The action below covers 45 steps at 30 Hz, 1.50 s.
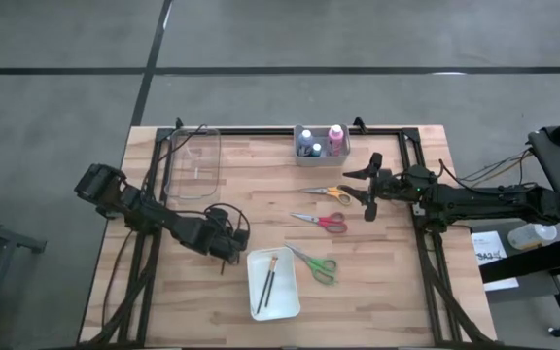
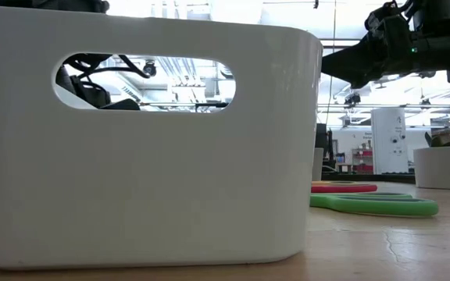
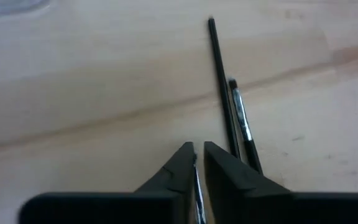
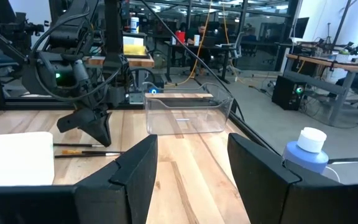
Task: Pick & Place Paint Supplies
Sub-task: Put the left silver liner brush into the gray bin
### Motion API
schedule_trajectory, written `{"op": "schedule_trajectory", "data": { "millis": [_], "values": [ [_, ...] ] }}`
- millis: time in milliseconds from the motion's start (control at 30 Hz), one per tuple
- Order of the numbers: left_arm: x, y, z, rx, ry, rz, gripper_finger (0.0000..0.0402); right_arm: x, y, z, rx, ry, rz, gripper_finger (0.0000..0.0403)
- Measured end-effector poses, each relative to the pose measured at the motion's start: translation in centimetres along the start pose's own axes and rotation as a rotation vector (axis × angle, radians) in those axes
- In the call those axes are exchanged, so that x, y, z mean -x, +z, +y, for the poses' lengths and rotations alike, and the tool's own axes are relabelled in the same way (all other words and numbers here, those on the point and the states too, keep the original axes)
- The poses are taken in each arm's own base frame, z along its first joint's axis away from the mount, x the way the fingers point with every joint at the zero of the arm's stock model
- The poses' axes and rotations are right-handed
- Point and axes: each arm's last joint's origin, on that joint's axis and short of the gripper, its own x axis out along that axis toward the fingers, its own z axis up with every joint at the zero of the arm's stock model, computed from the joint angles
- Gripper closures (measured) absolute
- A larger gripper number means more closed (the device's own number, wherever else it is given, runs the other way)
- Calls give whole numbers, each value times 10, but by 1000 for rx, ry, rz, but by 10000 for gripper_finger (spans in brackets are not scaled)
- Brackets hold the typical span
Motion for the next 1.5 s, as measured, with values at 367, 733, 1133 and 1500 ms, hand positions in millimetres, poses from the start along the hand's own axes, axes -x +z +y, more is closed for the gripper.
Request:
{"op": "schedule_trajectory", "data": {
  "millis": [367,733,1133,1500],
  "values": [
    [35,13,3,42,-107,167,262,0,0,0,0,0,0,209],
    [51,-6,9,159,-87,368,263,0,0,0,0,-1,0,209],
    [46,-26,-1,216,-33,353,300,0,0,0,0,0,0,209],
    [52,-31,-29,152,90,312,301,0,0,0,0,0,0,209]
  ]
}}
